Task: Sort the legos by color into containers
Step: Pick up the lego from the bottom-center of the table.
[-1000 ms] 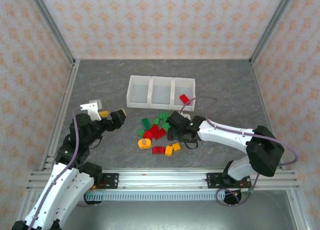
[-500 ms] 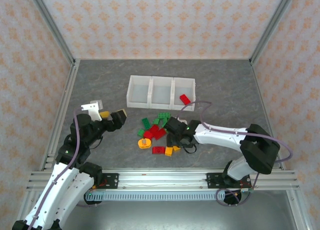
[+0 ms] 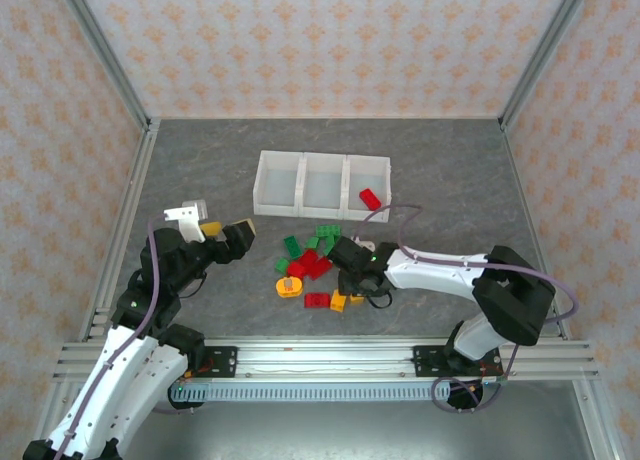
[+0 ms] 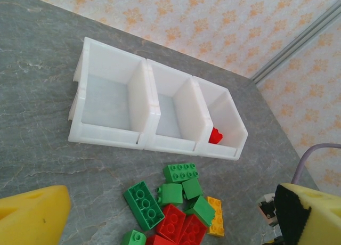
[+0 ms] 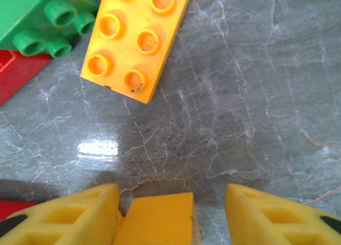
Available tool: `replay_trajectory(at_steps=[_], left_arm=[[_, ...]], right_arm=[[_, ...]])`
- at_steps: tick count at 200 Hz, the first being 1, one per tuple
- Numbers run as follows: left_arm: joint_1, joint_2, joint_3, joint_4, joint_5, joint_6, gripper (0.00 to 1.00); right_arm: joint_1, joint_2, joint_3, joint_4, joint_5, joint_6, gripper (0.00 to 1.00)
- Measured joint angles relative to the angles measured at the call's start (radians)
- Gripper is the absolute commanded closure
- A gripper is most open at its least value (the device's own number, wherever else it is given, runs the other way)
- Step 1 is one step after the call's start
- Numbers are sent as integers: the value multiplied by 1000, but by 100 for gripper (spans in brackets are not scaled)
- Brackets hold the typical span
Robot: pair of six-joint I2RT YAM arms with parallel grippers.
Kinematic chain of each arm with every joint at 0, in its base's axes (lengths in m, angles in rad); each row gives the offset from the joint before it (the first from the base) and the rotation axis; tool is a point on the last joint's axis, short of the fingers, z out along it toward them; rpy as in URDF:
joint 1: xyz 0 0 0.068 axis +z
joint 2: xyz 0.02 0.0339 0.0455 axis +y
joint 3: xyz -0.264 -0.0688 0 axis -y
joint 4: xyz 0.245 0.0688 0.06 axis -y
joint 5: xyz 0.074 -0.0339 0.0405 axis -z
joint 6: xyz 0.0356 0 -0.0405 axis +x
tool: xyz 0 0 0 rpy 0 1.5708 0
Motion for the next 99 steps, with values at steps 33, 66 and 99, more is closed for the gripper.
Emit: replay_trajectory(at_steps=[33, 66, 99], left_arm=[[-6, -9, -9, 1, 0, 0, 1], [-6, -9, -11, 1, 0, 0, 1], [-6, -9, -11, 1, 0, 0, 1]], right_arm=[[0, 0, -7, 12, 3, 8, 62], [0, -20, -16, -5, 1, 8, 67], [0, -89, -12, -37, 6, 4, 68]])
